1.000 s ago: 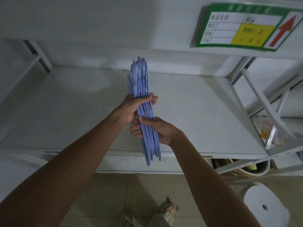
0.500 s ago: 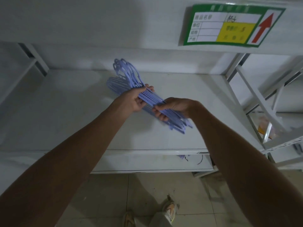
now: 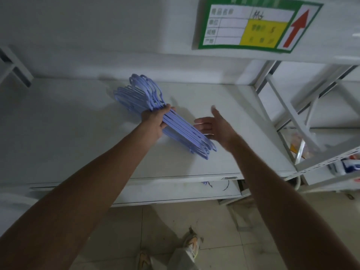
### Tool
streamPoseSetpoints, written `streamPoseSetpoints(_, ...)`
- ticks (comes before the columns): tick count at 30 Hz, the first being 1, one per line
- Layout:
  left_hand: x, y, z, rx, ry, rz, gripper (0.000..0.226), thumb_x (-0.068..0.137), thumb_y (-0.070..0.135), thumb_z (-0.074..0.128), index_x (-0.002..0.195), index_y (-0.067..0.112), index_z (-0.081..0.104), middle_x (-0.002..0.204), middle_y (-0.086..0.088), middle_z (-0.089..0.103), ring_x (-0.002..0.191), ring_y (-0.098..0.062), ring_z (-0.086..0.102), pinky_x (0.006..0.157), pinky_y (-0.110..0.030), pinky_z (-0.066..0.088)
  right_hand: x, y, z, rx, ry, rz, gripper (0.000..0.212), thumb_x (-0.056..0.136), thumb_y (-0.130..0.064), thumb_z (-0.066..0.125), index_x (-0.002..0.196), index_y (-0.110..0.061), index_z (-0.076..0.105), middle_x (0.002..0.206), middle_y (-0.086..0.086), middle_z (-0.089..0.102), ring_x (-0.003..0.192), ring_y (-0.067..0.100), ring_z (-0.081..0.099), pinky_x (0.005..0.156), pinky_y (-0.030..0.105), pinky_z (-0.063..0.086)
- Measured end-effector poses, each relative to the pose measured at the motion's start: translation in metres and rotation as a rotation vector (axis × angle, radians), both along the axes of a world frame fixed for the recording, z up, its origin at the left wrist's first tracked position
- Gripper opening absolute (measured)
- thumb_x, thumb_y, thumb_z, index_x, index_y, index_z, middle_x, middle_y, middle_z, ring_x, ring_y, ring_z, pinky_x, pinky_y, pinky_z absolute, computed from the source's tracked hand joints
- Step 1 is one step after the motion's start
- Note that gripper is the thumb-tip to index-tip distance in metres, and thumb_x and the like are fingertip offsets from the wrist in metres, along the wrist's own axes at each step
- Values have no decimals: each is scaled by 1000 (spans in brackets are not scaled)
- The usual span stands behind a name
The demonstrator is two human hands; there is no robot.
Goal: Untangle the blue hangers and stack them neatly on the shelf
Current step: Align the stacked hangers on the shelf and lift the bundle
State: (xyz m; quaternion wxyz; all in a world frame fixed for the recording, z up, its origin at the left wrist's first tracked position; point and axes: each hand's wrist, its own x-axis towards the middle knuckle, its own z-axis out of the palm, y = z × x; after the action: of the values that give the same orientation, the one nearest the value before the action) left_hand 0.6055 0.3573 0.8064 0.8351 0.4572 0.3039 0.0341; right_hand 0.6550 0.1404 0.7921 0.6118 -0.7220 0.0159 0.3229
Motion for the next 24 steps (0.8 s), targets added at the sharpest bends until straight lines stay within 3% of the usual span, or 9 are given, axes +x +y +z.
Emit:
streamPoseSetpoints(2, -3, -5, -3, 19, -32, 24, 21, 92, 4, 68, 111, -1, 63, 93, -14, 71, 70, -16, 71, 60, -30, 62, -33, -6, -26, 92, -127, -302, 77, 104, -65, 21, 109, -9, 74, 96, 11, 80, 84, 21, 77, 79, 34, 54)
streamPoseSetpoints(5, -6, -7, -7, -4, -48, 18, 18, 92, 4, 67, 108, -2, 62, 95, -18, 72, 71, -20, 73, 63, -34, 63, -71, 3, -49, 159, -247, -510, 73, 107, -58, 18, 110, -11, 74, 99, 6, 80, 100, 21, 75, 103, 43, 49)
streamPoseSetpoints(9, 0, -9, -1, -27, -31, 7, 9, 95, 3, 62, 104, 1, 61, 101, -21, 74, 72, -22, 73, 63, -33, 63, -68, 16, -40, 145, -354, -527, 72, 106, -59, 14, 116, -19, 73, 109, -4, 79, 113, 10, 70, 110, 43, 39)
streamPoseSetpoints(12, 6, -16, 7, -9, 3, 96, 1, 94, 1, 62, 94, 1, 60, 74, -12, 75, 60, -20, 71, 57, -32, 62, -66, 8, -38, 129, -409, -549, 66, 109, -55, 11, 125, -25, 69, 123, -10, 73, 127, 8, 61, 112, 39, 31)
streamPoseSetpoints(14, 7, -22, 7, -10, 24, 143, 10, 93, 0, 63, 85, 3, 60, 58, -6, 72, 50, -18, 69, 55, -32, 61, -69, 0, -41, 130, -395, -607, 66, 109, -54, 9, 132, -28, 64, 132, -10, 69, 135, 12, 54, 115, 40, 28)
streamPoseSetpoints(17, 1, -36, 8, -56, 20, 191, 7, 92, -1, 64, 92, 1, 58, 60, -11, 70, 47, -21, 66, 53, -33, 59, -74, 4, -49, 137, -315, -605, 69, 108, -56, 6, 139, -24, 59, 138, -4, 65, 134, 19, 54, 120, 44, 31)
streamPoseSetpoints(19, 0, -44, 8, -81, 10, 229, 9, 93, -1, 63, 99, -1, 57, 77, -21, 69, 53, -26, 66, 54, -34, 59, -74, 9, -51, 125, -300, -587, 70, 108, -57, 5, 139, -24, 59, 137, -5, 66, 129, 16, 58, 116, 43, 37)
streamPoseSetpoints(21, 4, -44, 10, -124, 15, 216, 11, 97, 1, 59, 107, -1, 56, 93, -24, 68, 69, -31, 69, 58, -36, 61, -75, 3, -53, 167, -294, -626, 71, 107, -58, 3, 142, -25, 56, 141, -6, 63, 132, 12, 54, 112, 34, 33)
streamPoseSetpoints(24, 12, -41, 14, -210, 35, 133, 12, 104, 8, 47, 110, -1, 54, 124, -21, 65, 117, -33, 65, 76, -37, 57, -83, -13, -62, 229, -302, -717, 72, 106, -60, 3, 147, -26, 51, 147, -6, 58, 138, 9, 48, 114, 32, 24)
